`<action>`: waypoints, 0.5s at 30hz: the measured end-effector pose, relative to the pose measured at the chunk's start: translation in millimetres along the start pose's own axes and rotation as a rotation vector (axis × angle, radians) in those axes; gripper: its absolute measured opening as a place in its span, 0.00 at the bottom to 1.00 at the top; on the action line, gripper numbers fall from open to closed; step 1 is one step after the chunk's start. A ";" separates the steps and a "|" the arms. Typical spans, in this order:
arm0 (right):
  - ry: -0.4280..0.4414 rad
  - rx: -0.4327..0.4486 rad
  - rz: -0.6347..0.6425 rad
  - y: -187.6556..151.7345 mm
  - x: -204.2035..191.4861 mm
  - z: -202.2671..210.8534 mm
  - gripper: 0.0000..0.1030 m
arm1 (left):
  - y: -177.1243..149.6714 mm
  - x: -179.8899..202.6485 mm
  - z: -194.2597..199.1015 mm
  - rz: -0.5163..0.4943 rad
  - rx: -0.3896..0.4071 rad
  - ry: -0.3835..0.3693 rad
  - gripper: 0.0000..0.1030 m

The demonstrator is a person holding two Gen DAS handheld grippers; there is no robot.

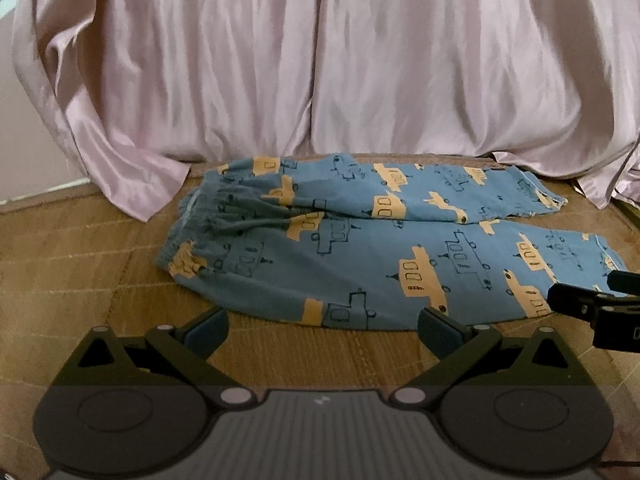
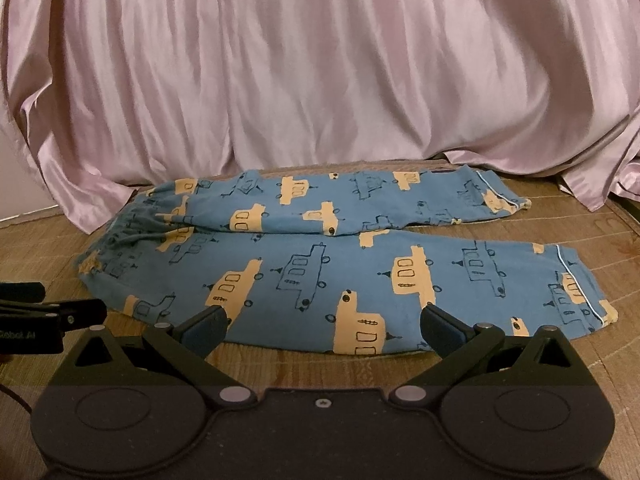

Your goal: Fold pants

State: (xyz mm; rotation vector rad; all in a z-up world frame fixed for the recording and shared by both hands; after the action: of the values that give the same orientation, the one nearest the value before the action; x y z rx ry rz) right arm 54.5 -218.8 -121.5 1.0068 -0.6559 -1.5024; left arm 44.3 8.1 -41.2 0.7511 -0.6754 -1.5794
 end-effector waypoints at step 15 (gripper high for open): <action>0.336 -0.128 0.328 116.7 -35.9 -48.9 0.99 | 61.5 -34.1 -24.9 -0.114 0.011 0.055 1.00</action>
State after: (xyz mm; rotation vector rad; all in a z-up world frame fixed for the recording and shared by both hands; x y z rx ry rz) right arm 153.7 -199.5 -37.4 0.9713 -0.4511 -1.0452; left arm 104.8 33.5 -5.7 0.8502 -0.6106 -1.6534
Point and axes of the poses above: each gripper's, at about its wrist camera, not at the fingertips, and z roughly against the way its jaws point, x to its right, y to its top, the point moved 5 cm from there along -z, roughly the way its jaws point, and after that the axes turned 10 degrees about -z, right-handed, at the moved point
